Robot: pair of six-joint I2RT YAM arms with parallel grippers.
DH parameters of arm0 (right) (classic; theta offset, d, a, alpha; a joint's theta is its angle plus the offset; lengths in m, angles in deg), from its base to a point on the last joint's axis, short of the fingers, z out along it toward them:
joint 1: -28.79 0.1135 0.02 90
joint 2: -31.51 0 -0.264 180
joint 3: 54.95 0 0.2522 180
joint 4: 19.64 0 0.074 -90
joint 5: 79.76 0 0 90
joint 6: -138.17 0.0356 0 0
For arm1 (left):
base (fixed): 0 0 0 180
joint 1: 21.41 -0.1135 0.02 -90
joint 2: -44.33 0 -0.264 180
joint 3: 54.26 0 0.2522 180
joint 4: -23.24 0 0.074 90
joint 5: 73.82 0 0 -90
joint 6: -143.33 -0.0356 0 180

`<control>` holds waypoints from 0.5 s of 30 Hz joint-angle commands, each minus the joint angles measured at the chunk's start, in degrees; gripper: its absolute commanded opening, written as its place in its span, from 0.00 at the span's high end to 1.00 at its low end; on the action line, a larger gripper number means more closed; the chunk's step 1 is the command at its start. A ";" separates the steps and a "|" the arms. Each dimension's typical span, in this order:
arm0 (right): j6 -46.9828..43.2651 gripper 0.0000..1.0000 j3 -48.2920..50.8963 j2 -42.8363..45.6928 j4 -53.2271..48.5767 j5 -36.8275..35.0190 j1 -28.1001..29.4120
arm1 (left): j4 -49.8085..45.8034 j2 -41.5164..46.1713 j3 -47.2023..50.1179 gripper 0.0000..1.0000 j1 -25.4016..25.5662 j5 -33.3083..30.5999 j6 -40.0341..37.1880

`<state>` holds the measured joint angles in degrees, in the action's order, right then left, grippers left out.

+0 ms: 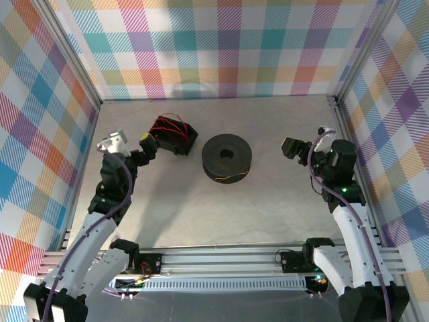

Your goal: Wrap the cables

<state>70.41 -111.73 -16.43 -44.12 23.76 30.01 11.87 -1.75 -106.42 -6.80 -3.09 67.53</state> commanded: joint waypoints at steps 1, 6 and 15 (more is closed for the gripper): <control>5.67 0.01 2.47 -1.36 -3.40 -0.01 0.10 | -13.37 -5.19 -5.89 0.00 0.35 -2.41 3.99; 6.55 0.01 2.31 -5.87 0.13 6.86 -0.06 | -10.97 -11.50 -5.09 0.00 -0.07 0.94 8.34; 6.20 0.01 1.25 -13.83 2.28 15.12 0.10 | -13.12 -22.26 -9.48 0.00 -4.63 10.49 14.57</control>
<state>76.31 -109.50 -29.22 -44.36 33.97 29.98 0.31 -21.60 -112.80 -10.01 2.24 79.55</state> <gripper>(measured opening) 0.990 0.996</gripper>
